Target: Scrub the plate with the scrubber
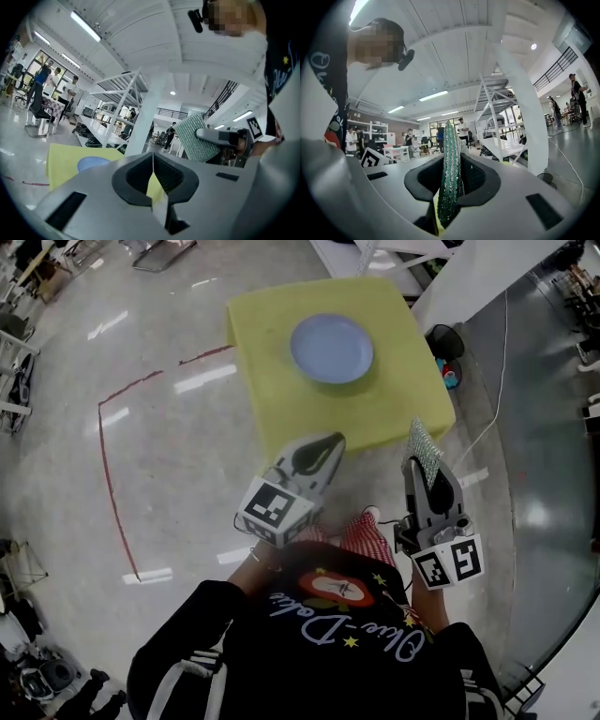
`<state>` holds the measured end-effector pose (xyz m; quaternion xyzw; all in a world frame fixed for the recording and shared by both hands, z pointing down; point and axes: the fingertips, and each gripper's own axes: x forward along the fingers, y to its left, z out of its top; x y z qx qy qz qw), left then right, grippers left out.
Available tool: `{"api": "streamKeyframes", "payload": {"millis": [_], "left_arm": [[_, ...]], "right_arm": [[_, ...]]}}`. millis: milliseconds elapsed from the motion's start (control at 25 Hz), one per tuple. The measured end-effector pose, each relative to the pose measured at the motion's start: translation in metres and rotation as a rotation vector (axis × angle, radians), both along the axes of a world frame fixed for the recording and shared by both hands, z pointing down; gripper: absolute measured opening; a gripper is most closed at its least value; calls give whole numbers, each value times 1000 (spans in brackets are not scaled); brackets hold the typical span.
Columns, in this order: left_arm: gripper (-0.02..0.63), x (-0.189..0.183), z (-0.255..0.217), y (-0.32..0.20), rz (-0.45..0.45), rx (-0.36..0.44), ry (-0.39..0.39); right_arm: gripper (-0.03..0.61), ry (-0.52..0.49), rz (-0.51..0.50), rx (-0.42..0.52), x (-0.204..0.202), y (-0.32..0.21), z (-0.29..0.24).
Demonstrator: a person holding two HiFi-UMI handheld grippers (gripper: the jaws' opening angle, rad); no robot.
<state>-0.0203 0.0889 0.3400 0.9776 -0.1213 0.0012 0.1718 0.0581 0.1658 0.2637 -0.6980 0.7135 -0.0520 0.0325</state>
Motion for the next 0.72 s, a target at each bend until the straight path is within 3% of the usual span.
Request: {"api": "streamKeyframes", "payload": {"millis": [280, 720], "left_arm": [[8, -18, 1, -13, -32, 20, -1], [8, -31, 10, -48, -134, 19, -32]], "right_arm": [[61, -7, 15, 24, 0, -9, 0], [61, -11, -71, 49, 1, -54, 0]]}}
